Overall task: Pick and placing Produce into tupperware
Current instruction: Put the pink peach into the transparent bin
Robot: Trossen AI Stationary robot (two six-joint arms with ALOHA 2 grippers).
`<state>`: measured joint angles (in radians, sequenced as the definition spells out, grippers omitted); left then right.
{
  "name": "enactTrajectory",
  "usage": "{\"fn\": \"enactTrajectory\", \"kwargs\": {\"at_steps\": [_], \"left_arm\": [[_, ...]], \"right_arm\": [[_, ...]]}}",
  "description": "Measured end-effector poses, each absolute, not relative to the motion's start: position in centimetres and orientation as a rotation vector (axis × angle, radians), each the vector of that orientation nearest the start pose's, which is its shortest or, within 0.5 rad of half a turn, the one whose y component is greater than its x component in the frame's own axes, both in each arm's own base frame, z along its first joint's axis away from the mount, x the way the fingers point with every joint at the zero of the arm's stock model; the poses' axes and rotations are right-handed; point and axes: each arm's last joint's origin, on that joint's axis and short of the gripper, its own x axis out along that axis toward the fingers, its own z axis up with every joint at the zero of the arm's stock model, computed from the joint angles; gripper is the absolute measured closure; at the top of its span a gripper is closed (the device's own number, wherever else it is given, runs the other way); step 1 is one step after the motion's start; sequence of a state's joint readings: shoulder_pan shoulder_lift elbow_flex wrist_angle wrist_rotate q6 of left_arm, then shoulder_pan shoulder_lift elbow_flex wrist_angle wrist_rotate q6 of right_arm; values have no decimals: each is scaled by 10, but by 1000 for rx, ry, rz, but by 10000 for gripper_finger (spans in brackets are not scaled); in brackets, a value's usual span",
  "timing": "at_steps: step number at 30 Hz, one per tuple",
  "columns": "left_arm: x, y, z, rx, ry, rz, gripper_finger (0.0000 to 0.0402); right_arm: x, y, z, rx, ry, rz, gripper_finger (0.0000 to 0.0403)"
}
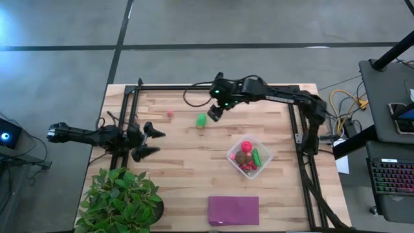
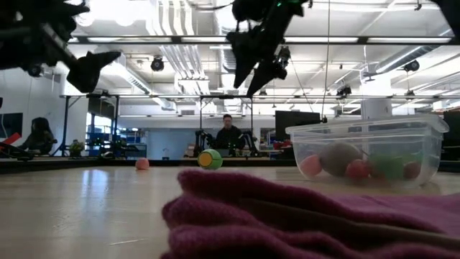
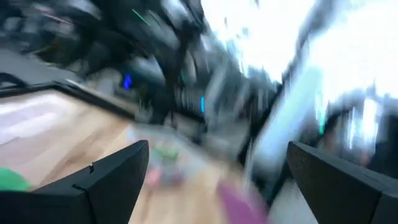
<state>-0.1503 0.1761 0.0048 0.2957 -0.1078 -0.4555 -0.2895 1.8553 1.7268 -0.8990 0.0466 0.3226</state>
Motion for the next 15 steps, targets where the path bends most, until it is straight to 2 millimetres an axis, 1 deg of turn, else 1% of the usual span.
{"fn": "enactTrajectory", "kwargs": {"at_steps": [2,5,7,9,11,13,15], "left_arm": [[105,-8,189,-715,-262,43,35],[99,0,201,-1105,-531,182,35],[94,5,206,-1277,-692,250,35],[90,8,209,-1333,-799,326,35],[89,9,209,-1339,-834,377,35],[89,9,209,-1257,-802,396,35],[90,7,210,-1111,-733,382,35]], "right_arm": [[367,-110,308,359,948,-436,165],[348,-108,312,344,912,-432,168],[335,-109,313,358,890,-451,169],[321,-110,314,367,860,-472,170],[310,-108,314,361,824,-477,170],[300,-104,317,332,768,-461,170],[290,-100,320,300,717,-441,170]]}}
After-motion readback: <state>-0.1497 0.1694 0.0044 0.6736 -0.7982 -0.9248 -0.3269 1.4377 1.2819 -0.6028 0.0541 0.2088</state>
